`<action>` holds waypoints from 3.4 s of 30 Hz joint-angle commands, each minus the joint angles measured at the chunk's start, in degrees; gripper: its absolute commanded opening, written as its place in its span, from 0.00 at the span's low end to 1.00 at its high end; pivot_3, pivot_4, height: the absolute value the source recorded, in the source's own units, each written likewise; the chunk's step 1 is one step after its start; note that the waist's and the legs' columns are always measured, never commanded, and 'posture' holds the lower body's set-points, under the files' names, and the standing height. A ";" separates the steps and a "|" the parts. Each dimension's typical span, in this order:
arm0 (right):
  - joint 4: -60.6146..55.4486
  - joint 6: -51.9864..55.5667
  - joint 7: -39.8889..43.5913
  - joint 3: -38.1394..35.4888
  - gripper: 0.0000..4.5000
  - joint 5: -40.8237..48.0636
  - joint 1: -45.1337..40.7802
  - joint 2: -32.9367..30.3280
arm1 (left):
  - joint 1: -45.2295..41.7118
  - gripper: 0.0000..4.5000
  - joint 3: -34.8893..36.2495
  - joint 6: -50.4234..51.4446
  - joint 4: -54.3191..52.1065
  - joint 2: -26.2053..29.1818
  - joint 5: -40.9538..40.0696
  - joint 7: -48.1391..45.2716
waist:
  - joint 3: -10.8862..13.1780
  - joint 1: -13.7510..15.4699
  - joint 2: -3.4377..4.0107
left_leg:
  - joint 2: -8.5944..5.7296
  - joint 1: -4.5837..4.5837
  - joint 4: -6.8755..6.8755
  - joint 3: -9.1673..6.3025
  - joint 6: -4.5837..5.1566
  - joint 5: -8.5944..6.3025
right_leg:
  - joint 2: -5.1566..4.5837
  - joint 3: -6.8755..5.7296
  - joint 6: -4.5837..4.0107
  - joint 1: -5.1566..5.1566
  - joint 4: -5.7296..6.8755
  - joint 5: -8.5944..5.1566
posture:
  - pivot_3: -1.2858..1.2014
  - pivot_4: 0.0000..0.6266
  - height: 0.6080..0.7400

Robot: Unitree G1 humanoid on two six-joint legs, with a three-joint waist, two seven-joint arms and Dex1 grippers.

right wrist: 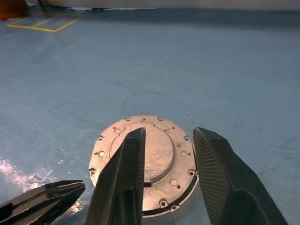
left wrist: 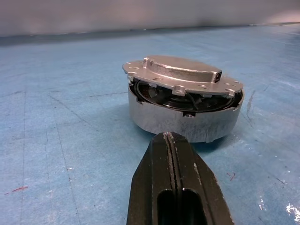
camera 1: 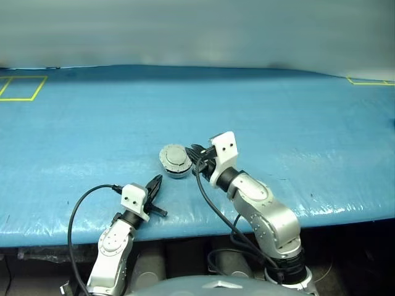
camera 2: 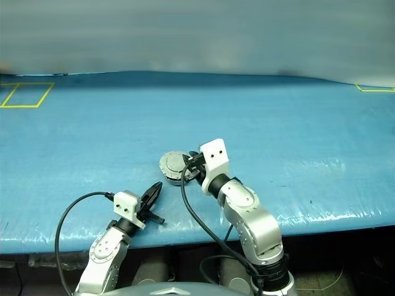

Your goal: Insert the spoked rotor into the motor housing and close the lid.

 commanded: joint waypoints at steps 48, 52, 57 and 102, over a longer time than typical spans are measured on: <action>19.28 -8.68 3.80 3.51 0.67 -3.43 -8.42 3.42 | -1.34 0.00 0.02 -3.35 2.69 -0.06 0.07 0.44 | -0.01 -0.59 -0.02 | 0.02 -0.12 -0.05 0.07 0.01 0.00 | 0.06 0.00 0.02 -0.09 0.00 0.01 | 0.52 0.24 1.00; 16.23 -7.32 4.88 3.74 0.67 -3.11 -9.11 2.74 | -1.42 0.00 -0.06 -3.47 2.90 -0.22 0.11 0.35 | 0.00 -0.58 -0.02 | 0.02 -0.13 -0.06 0.07 0.01 0.00 | 0.06 0.00 0.02 -0.11 0.00 0.01 | 0.52 0.24 1.00; 13.96 -5.13 6.08 3.65 0.67 -3.16 -11.14 1.66 | -1.48 0.00 -0.11 -3.45 3.00 -0.28 0.04 0.16 | 0.00 -0.56 -0.02 | 0.03 -0.14 -0.06 0.06 0.01 0.00 | 0.06 0.00 0.02 -0.13 0.00 0.01 | 0.52 0.24 1.00; 22.77 -7.29 17.37 6.63 0.67 -4.26 -14.18 -5.83 | -2.35 0.00 -0.49 -1.75 1.37 0.14 -0.35 -0.51 | -0.02 -0.59 -0.03 | 0.02 -0.08 -0.07 0.14 0.01 0.00 | 0.07 -0.01 0.01 -0.08 0.01 0.01 | 0.52 0.24 1.00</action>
